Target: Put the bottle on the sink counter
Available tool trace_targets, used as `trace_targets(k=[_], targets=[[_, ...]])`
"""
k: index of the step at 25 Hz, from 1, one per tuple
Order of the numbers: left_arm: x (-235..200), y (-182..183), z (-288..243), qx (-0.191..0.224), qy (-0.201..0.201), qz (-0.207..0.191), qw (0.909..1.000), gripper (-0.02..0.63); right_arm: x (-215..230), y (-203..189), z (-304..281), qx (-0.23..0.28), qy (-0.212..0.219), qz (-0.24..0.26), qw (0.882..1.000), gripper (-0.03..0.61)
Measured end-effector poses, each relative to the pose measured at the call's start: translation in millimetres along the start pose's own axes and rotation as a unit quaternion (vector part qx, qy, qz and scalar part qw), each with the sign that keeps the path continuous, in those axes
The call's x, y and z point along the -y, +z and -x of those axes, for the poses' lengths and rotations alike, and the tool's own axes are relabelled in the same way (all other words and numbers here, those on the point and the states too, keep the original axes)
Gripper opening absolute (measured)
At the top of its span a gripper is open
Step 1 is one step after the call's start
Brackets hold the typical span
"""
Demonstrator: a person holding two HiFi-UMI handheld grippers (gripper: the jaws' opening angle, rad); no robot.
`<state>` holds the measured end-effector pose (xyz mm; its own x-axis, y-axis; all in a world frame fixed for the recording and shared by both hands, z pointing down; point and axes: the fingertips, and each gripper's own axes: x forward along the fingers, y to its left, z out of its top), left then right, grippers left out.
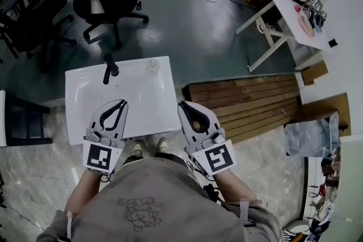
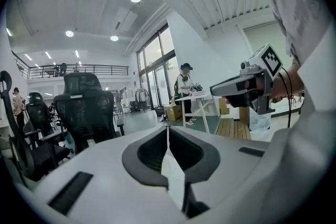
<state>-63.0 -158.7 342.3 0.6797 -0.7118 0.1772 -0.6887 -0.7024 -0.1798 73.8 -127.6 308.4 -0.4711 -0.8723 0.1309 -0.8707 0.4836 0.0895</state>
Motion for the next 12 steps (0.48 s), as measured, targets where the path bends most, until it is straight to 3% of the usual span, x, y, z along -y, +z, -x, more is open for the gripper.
trace_targets(k=[12], targets=[[0.2, 1.7, 0.5, -0.005, -0.004, 0.018, 0.9998, 0.025, -3.1, -2.6, -2.4, 0.004, 0.001, -0.021, 1.0, 0.037]])
